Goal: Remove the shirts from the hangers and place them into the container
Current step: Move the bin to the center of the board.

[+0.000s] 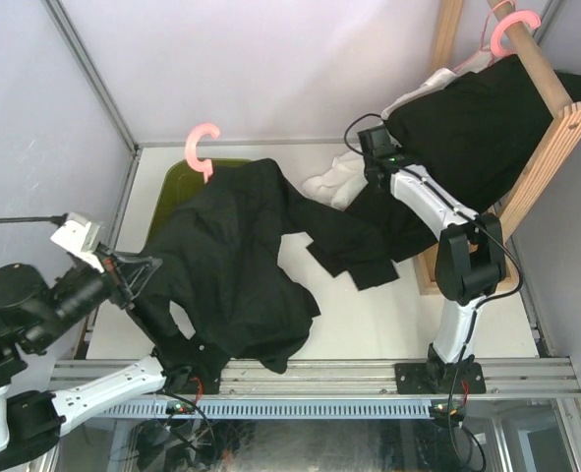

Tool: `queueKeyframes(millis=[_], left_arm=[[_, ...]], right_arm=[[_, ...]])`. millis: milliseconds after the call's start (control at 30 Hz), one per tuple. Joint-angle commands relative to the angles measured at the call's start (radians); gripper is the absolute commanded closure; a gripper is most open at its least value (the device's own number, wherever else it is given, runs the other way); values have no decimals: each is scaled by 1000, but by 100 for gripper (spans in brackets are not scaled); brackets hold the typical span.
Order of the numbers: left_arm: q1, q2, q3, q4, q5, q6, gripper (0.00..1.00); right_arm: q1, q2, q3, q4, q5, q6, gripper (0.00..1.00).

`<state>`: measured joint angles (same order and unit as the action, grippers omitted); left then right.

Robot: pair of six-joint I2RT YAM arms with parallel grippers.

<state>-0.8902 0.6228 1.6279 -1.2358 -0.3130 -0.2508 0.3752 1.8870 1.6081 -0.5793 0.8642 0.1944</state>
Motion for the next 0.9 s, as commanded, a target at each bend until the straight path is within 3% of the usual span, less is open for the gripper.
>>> queueKeyframes(millis=[0, 100, 233, 467, 667, 767, 867], left_arm=[[2, 36, -66, 217, 52, 10, 100], [1, 25, -187, 388, 40, -16, 100], [1, 95, -281, 500, -92, -19, 100], [-5, 175, -408, 693, -289, -10, 100], [-95, 193, -515, 874, -397, -38, 100], [-189, 226, -560, 999, -486, -3, 100], [-252, 258, -603, 1105, -517, 21, 100]], right_arm=[[-74, -100, 9, 75, 127, -105, 33], [-44, -173, 11, 32, -124, -130, 28], [66, -262, 74, -141, -474, -61, 20], [151, -456, 94, -237, -634, 152, 15], [173, -603, 13, -149, -1046, 269, 14], [232, -647, -38, -117, -1102, 362, 14], [287, -659, -59, -123, -1050, 410, 14]])
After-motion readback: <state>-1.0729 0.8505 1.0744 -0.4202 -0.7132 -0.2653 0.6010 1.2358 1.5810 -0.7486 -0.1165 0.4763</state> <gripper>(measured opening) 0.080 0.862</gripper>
